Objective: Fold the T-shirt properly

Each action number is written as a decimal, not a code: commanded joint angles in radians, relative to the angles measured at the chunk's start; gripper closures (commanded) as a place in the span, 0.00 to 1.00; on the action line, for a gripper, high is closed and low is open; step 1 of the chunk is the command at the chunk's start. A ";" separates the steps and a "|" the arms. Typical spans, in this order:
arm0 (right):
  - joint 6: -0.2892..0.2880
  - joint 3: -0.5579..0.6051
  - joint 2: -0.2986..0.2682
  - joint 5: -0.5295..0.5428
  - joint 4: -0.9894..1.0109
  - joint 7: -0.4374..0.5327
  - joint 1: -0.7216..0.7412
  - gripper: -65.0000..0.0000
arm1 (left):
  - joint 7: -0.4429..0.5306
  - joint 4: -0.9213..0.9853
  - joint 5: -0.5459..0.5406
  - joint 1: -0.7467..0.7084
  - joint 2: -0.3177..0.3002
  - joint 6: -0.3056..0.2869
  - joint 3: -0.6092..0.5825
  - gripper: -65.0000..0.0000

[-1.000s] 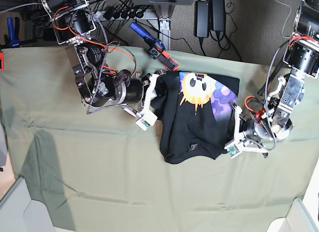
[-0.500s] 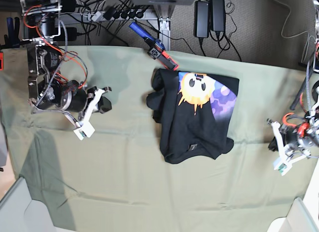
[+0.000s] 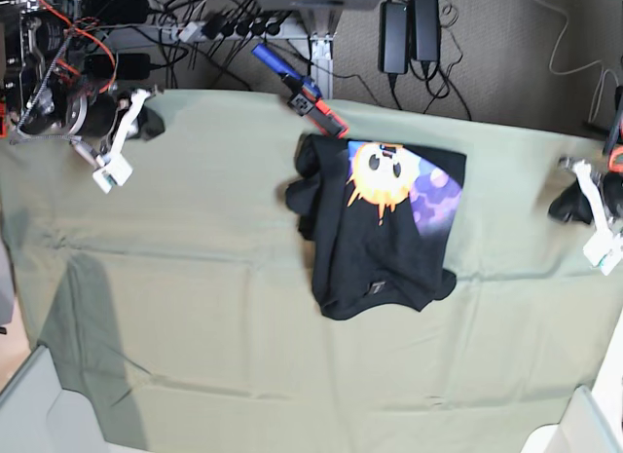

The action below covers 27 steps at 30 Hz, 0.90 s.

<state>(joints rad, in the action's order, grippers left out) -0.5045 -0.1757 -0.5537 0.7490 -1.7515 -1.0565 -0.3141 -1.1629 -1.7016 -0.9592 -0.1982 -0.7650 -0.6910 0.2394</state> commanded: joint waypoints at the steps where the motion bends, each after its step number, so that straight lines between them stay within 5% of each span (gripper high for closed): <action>1: -0.076 -0.026 -0.017 0.020 -0.029 0.008 -0.031 1.00 | 0.007 -0.032 -0.007 -0.032 -0.021 -0.007 0.020 0.99; 9: -0.076 -0.074 -0.014 0.022 -0.069 0.009 -0.278 1.00 | 0.124 -0.053 0.160 -0.314 0.015 -0.007 0.045 0.99; 16: -0.076 -0.072 0.009 0.006 0.039 0.043 -0.425 1.00 | 0.277 -0.027 0.370 -0.490 0.177 -0.007 0.033 0.99; 23: -0.061 -0.069 0.073 -0.054 0.348 0.063 -0.391 1.00 | 0.330 0.213 0.511 -0.477 0.280 0.089 -0.067 0.99; 27: -0.060 -0.060 0.101 -0.101 0.565 0.085 -0.304 1.00 | 0.465 0.426 0.613 -0.389 0.296 0.157 -0.217 0.99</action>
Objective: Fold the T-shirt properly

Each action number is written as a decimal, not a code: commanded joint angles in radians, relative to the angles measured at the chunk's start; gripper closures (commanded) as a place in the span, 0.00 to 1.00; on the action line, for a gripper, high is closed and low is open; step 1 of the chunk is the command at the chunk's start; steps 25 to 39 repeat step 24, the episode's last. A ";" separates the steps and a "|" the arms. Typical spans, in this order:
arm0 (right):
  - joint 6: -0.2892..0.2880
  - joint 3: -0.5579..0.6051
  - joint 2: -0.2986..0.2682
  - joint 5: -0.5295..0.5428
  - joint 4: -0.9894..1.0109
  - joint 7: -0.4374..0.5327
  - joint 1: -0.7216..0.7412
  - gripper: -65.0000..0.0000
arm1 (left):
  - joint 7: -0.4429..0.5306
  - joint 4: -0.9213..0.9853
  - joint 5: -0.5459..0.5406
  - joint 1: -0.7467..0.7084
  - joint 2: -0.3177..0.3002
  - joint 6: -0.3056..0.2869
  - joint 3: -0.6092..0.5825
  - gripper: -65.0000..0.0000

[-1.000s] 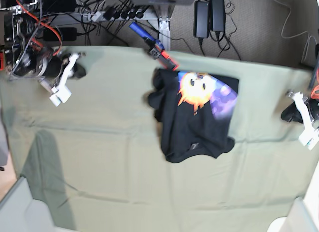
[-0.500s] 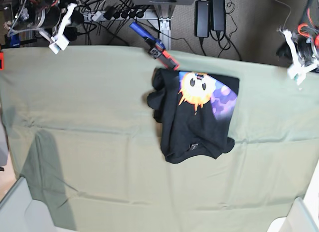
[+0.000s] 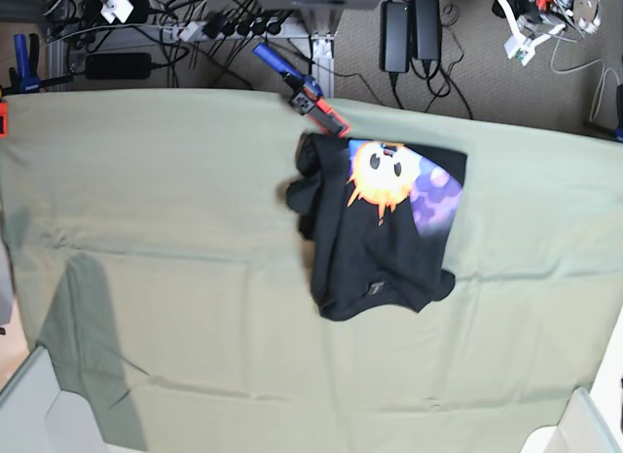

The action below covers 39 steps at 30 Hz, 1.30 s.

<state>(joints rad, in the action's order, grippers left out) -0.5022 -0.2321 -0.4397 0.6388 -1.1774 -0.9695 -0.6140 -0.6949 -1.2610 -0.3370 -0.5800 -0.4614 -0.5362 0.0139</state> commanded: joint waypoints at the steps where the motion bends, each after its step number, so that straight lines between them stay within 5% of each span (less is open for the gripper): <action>1: -0.061 -0.001 -0.003 -0.015 0.047 0.005 0.023 1.00 | 0.041 0.045 0.031 0.023 0.006 0.029 -0.034 0.99; 5: -0.052 0.008 0.044 -0.092 0.257 0.005 0.148 1.00 | 0.090 0.319 0.132 0.187 0.074 0.128 -0.182 0.99; 14: -0.007 0.009 0.151 -0.212 0.496 0.082 0.395 1.00 | 0.169 0.767 0.124 0.537 0.225 0.133 -0.455 0.99; 20: 0.042 0.009 0.205 -0.266 0.500 0.111 0.459 1.00 | 0.188 0.809 0.087 0.585 0.286 0.235 -0.581 0.99; 39: 0.042 0.009 0.234 -0.276 0.500 0.139 0.489 1.00 | 0.211 0.809 0.087 0.578 0.316 0.237 -0.582 0.99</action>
